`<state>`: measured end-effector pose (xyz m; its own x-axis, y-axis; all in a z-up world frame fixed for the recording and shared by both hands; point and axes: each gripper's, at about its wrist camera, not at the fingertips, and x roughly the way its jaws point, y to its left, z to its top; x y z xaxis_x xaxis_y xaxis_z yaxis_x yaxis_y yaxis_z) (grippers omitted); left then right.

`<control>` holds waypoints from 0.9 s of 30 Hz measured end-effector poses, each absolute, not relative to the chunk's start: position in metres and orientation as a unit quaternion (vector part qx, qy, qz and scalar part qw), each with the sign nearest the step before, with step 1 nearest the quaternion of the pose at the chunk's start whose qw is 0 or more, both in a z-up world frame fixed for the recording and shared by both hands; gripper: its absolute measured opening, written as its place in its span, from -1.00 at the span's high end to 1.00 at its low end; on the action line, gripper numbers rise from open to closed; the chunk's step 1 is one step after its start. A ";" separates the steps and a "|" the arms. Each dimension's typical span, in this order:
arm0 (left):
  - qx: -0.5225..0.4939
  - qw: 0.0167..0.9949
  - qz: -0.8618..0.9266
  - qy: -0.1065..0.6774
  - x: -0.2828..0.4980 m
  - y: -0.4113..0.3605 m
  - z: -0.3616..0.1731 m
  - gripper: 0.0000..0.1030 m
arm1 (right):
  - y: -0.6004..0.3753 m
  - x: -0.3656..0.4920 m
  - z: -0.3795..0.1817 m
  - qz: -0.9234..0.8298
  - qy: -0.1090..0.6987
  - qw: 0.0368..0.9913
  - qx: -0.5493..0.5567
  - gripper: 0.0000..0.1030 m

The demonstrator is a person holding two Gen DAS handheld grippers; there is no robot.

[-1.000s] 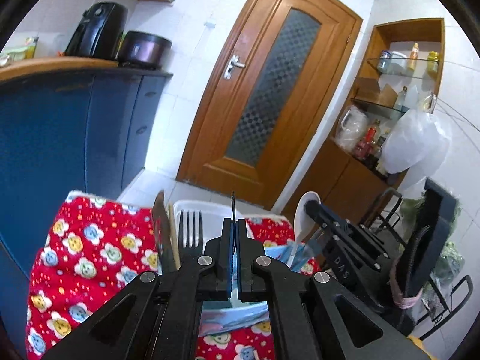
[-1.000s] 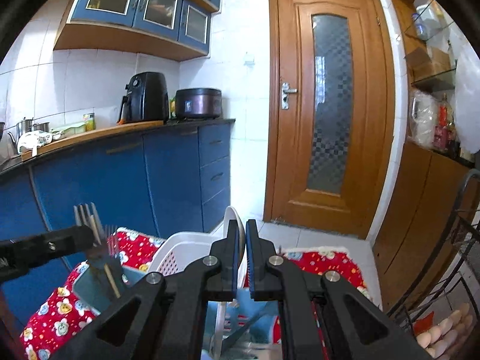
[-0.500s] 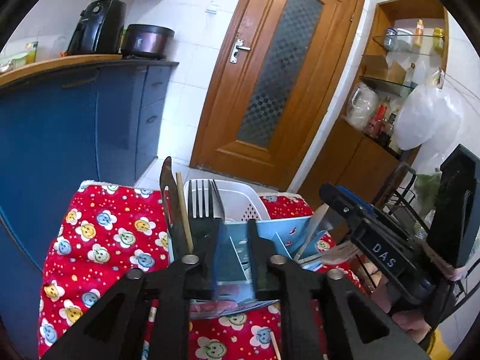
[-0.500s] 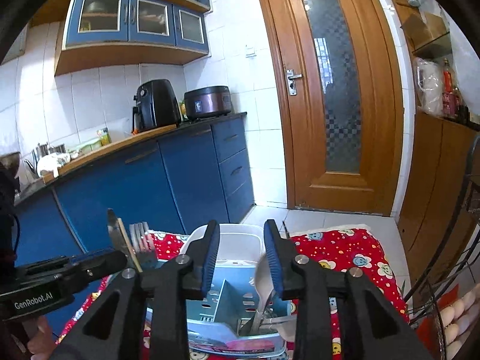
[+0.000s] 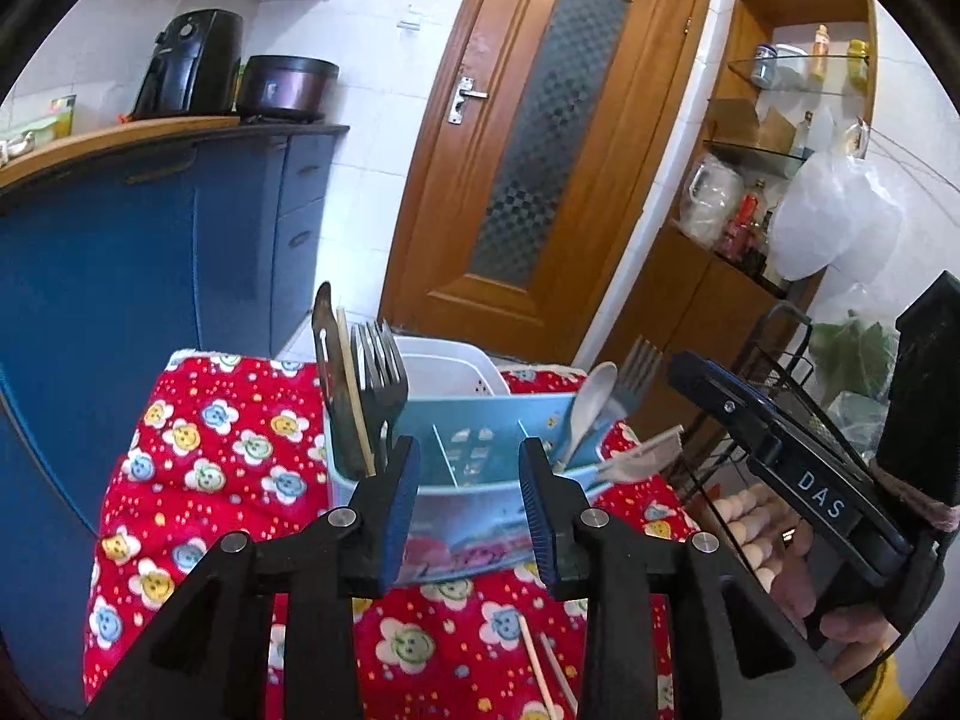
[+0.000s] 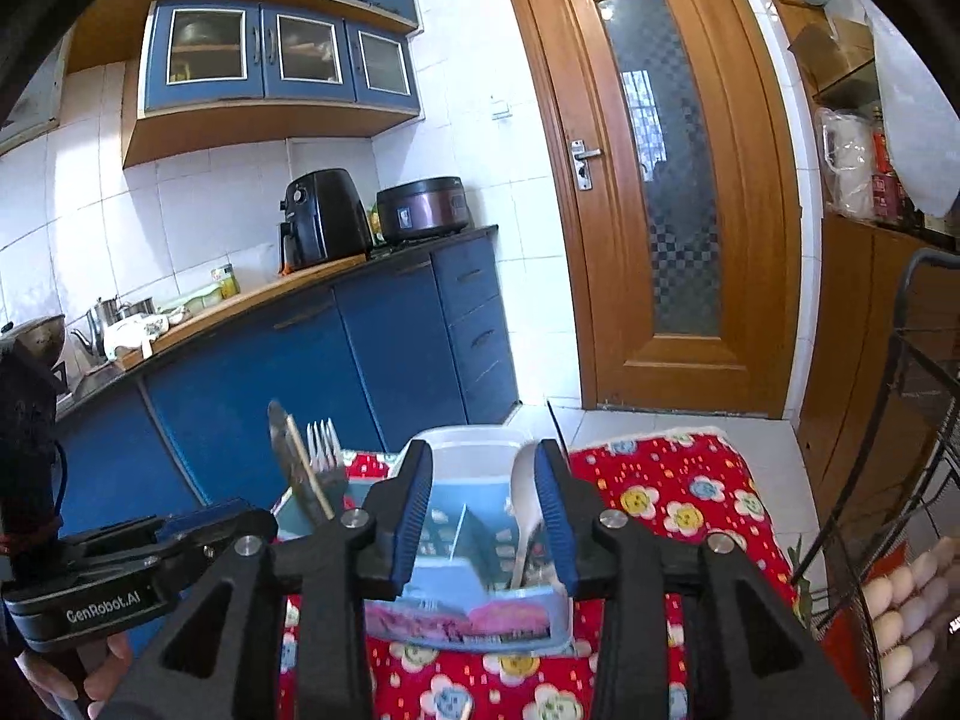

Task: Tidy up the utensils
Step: 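Open both tools and move them back down to the chopsticks on the tablecloth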

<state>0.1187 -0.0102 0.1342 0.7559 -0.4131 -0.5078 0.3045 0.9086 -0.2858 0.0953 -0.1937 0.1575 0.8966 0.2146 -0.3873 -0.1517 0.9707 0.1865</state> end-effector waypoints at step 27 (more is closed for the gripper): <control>-0.074 0.914 -0.158 0.366 0.062 -0.007 0.065 0.31 | -0.195 0.029 0.057 0.086 0.362 0.923 0.097 0.26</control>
